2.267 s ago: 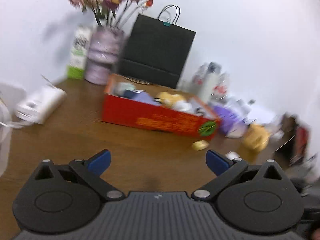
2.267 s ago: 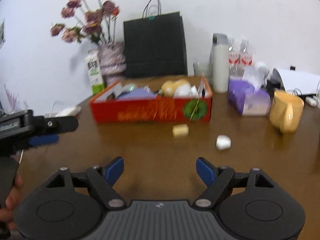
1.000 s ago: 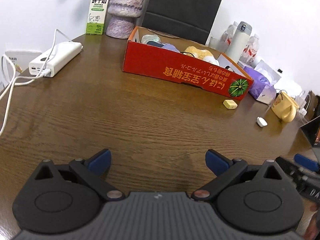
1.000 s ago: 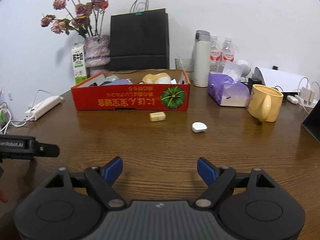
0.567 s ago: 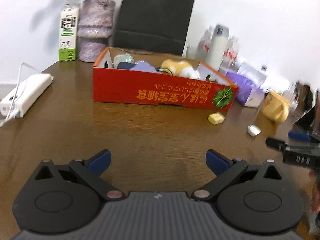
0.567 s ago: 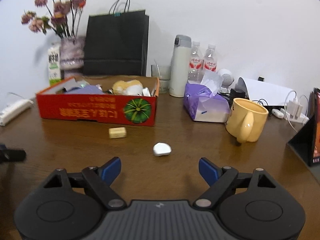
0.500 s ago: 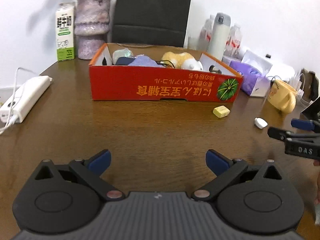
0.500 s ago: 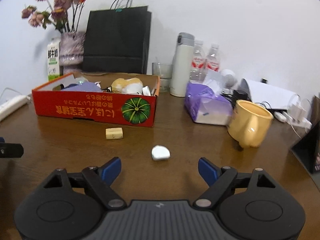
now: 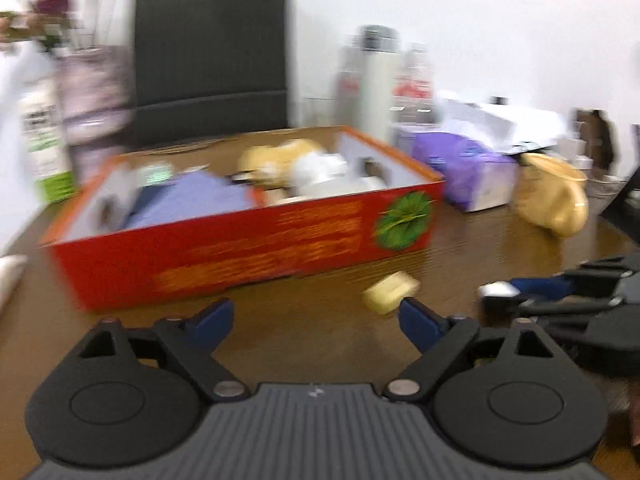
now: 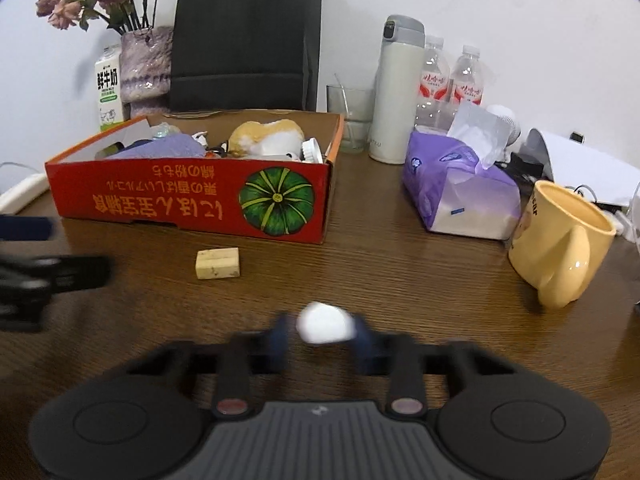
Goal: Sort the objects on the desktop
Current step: 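Grasp the small white piece with right gripper while left grasps the yellow soap bar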
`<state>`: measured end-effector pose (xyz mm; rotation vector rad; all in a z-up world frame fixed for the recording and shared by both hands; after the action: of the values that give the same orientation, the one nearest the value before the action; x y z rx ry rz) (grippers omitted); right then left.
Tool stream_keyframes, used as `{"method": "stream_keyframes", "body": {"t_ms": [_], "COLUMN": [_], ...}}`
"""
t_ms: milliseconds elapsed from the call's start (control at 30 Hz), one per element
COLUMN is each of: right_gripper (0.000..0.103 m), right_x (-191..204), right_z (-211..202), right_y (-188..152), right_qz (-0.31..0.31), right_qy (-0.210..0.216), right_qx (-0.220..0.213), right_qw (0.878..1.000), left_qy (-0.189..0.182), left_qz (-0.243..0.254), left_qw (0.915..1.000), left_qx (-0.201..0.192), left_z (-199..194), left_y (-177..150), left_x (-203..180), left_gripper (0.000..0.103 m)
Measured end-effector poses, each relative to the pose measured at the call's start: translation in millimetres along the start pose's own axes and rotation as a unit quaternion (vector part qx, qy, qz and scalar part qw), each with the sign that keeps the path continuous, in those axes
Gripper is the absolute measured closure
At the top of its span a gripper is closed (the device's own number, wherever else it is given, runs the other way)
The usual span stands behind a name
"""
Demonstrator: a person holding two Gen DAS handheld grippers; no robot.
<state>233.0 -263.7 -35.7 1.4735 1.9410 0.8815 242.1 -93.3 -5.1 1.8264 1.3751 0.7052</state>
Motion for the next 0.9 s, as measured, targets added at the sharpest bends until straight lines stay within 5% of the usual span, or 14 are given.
{"method": "stream_keyframes", "body": {"t_ms": [100, 200, 267, 433, 900], "right_gripper": [0.077, 0.077, 0.077, 0.077, 0.077], "right_x": [-4, -9, -10, -1, 71], "right_z": [1, 2, 2, -1, -67], "right_y": [0, 0, 0, -2, -23], "right_qz": [0.006, 0.020, 0.027, 0.005, -0.012], "right_qy": [0.006, 0.015, 0.022, 0.022, 0.088], "right_qx": [-0.003, -0.006, -0.006, -0.010, -0.051], "right_qw": [1.000, 1.000, 0.999, 1.000, 0.995], "left_qy": [-0.038, -0.088, -0.085, -0.090, 0.032], "left_qz": [0.025, 0.036, 0.046, 0.002, -0.095], "left_qw": [0.9988, 0.9939, 0.9938, 0.9942, 0.9949], "left_qx": [0.016, 0.056, 0.055, 0.059, 0.003], "left_z": [26, 50, 56, 50, -86], "left_y": [8, 11, 12, 10, -65], "left_x": [-18, -29, -30, -20, 29], "left_gripper": [0.024, 0.045, 0.068, 0.068, 0.069]}}
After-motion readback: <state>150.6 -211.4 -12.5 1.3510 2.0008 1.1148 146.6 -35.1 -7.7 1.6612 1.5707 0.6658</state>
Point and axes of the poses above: each gripper's, at about its wrist camera, not at the fingertips, and z roughly the way its jaws point, x to its left, y to its top, the point moved 4 cm from there along z, roughly the way its jaws point, and after that the axes turned 2 degrees about x, right-handed, at the moved point
